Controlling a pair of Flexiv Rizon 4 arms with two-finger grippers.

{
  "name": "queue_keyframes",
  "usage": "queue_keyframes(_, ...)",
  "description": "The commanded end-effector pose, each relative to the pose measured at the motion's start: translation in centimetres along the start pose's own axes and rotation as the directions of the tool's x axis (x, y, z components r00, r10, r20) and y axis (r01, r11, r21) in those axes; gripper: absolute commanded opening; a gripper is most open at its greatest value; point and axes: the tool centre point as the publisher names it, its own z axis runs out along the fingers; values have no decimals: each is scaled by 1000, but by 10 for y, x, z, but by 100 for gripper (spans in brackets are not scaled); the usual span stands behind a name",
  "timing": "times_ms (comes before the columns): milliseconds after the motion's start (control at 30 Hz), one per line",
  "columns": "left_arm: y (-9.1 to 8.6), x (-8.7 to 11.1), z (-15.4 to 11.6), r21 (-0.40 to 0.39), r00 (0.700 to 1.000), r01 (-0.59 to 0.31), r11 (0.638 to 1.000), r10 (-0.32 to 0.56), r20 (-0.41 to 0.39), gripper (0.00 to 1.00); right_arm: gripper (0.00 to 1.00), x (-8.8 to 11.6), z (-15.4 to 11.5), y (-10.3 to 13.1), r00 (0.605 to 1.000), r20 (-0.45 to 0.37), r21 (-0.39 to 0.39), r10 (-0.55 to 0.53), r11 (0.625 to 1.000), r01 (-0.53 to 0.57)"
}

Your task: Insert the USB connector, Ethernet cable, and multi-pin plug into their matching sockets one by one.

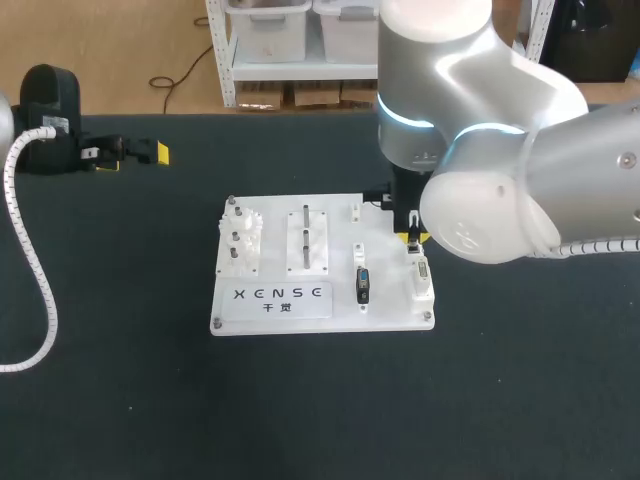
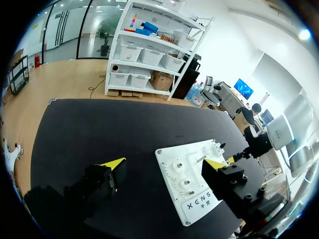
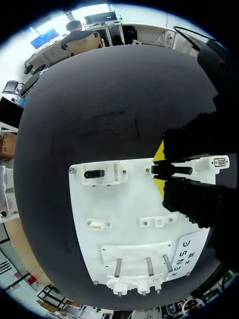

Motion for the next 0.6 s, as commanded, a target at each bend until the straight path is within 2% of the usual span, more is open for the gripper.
queue_keyframes(33, 0, 0, 0, 0, 1000, 0, 1000, 0, 0, 100, 0, 4, 1, -3, 1000, 6, -2, 2, 1000, -2)
queue_keyframes(600, 0, 0, 0, 0, 1000, 0, 1000, 0, 0, 100, 0, 9, 4, 0, 1000, -5, -4, -3, 1000, 3)
